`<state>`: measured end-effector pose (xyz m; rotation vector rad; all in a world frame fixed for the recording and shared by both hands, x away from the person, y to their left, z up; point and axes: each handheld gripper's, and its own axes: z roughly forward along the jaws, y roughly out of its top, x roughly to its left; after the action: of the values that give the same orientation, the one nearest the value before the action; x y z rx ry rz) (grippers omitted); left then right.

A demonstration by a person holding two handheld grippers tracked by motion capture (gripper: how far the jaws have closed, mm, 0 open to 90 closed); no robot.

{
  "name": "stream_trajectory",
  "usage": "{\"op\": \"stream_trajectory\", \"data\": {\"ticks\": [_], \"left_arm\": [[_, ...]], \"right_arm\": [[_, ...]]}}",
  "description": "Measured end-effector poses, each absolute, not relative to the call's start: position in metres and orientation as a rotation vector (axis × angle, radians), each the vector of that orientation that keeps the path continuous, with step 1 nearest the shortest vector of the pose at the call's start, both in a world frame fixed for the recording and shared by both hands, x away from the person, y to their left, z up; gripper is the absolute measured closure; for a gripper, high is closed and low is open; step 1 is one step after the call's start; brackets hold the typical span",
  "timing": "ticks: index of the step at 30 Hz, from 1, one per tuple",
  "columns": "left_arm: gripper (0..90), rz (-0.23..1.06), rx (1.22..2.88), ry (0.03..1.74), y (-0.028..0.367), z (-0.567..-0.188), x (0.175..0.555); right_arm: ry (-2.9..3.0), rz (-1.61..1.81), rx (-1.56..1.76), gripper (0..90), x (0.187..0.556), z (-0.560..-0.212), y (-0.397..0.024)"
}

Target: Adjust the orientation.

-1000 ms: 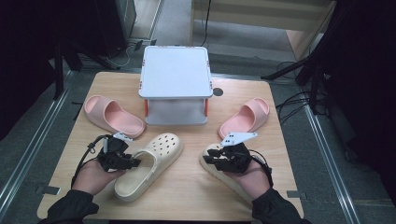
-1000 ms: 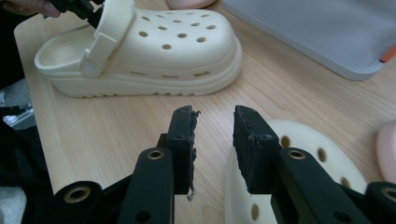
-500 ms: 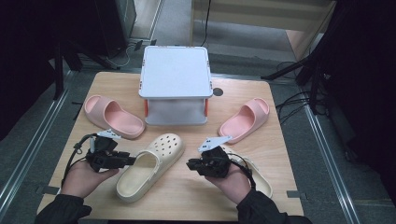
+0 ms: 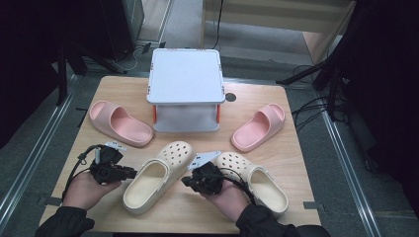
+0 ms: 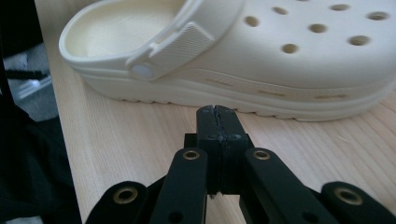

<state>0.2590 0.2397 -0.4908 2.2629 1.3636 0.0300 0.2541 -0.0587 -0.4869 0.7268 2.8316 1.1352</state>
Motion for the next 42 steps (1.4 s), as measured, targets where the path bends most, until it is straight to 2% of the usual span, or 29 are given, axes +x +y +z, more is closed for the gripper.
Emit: {"op": "stream_trajectory", "data": {"ticks": [9,17,42], "left_arm": [[76.1,-0.025,2.261,1.351,0.236,-0.494,0.26],[75.8,-0.062,2.293,1.289,0.222,-0.496,0.26],[78.3,-0.106,2.259,1.33,0.217,-0.497,0.255]], "right_arm": [[2.891,1.124,0.738,88.3,0.253,-0.505,-0.04],[2.882,1.119,0.744,87.7,0.254,-0.506,-0.041],[2.846,1.096,0.8,87.6,0.265,-0.508,-0.045]]}}
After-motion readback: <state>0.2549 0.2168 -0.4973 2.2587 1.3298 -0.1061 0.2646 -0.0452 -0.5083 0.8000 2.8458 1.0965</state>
